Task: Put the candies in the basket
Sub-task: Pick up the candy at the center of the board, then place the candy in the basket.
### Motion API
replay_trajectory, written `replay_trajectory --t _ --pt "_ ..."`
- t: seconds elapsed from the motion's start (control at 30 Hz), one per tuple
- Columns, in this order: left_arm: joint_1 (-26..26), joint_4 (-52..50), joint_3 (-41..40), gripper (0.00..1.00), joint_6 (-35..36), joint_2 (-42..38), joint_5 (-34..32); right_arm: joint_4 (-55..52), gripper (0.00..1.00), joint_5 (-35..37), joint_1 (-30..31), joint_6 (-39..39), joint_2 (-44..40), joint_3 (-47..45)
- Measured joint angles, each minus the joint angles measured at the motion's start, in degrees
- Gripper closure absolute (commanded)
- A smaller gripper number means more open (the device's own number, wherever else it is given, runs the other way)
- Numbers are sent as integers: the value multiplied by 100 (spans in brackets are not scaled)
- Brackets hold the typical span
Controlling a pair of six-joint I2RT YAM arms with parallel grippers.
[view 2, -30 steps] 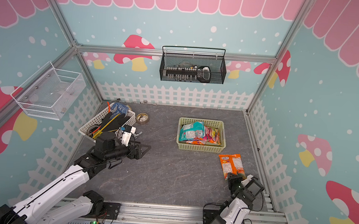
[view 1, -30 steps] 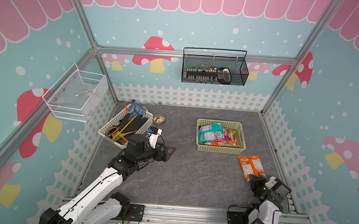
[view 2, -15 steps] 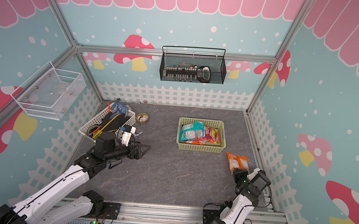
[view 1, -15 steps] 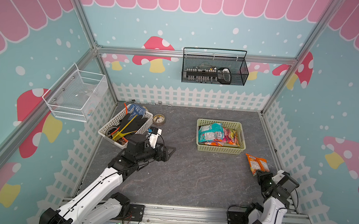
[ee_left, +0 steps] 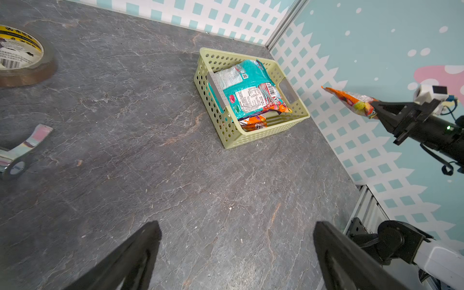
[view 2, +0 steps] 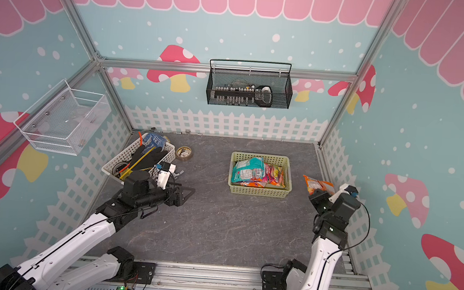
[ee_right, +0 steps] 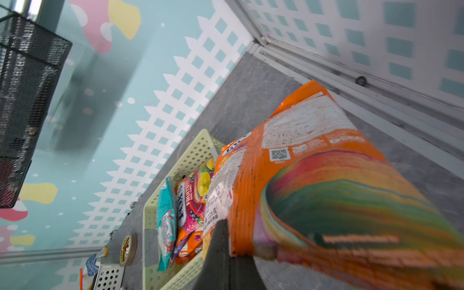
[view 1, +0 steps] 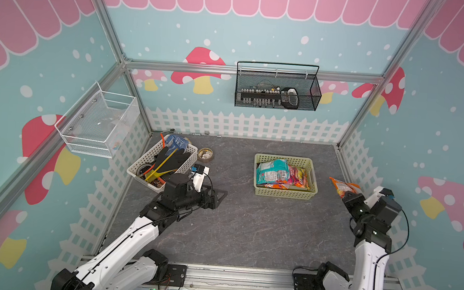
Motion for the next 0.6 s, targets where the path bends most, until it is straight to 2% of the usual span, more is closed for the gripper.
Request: replay_trajectory --t 0.13,0.4,0.6 --pt "39 0 0 1 0 2 4 348 100 435 1060 197 446 365" --pt "94 0 0 1 -2 66 9 1751 100 1788 2848 1025 1587 385" --pt "111 0 0 1 -2 63 7 2691 100 2688 3794 1582 2673 389"
